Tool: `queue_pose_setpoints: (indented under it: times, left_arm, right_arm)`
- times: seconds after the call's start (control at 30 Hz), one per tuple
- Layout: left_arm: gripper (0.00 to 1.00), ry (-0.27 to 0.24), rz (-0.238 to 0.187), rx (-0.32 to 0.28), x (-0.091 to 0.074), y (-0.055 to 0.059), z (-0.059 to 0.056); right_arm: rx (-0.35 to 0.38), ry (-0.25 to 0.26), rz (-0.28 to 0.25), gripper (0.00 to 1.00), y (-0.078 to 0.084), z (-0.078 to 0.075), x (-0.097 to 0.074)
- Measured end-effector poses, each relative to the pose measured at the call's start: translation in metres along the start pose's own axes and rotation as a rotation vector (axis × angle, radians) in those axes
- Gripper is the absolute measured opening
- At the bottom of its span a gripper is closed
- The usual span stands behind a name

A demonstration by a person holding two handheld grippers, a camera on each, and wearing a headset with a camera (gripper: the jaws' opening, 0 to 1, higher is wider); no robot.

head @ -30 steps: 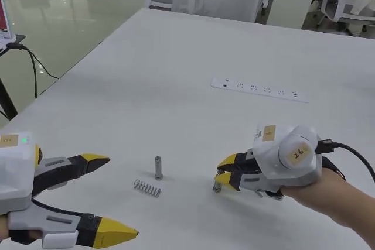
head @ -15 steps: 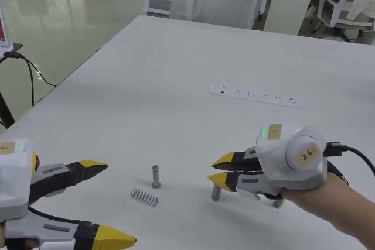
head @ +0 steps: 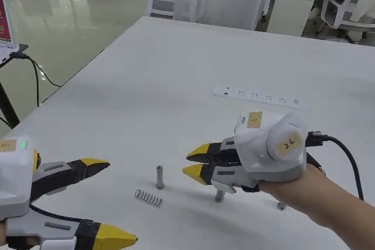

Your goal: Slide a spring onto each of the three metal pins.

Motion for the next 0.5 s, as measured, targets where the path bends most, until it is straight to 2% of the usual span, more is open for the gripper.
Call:
queue_pose_setpoints:
  times: [0.27, 0.5]
  left_arm:
    - [0.94, -0.008, -0.003, -0.004, -0.003, 0.001, 0.003]
    - [0.94, -0.012, -0.004, -0.005, -0.005, 0.002, 0.005]
  right_arm:
    - [-0.014, -0.038, -0.012, 0.1, -0.011, 0.013, 0.017]
    - [-0.02, -0.069, -0.008, 0.1, -0.013, 0.024, 0.032]
Point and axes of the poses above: the centre of the closed fingertips' face, and the gripper's own axes: x roughly forward along the fingers, z roughly to its left, y roughly out of its underside, the point moved 1 cm from there along -x, roughly backward along the fingers, and after that the axes turned 7 degrees about -x, right-handed, at the moved point
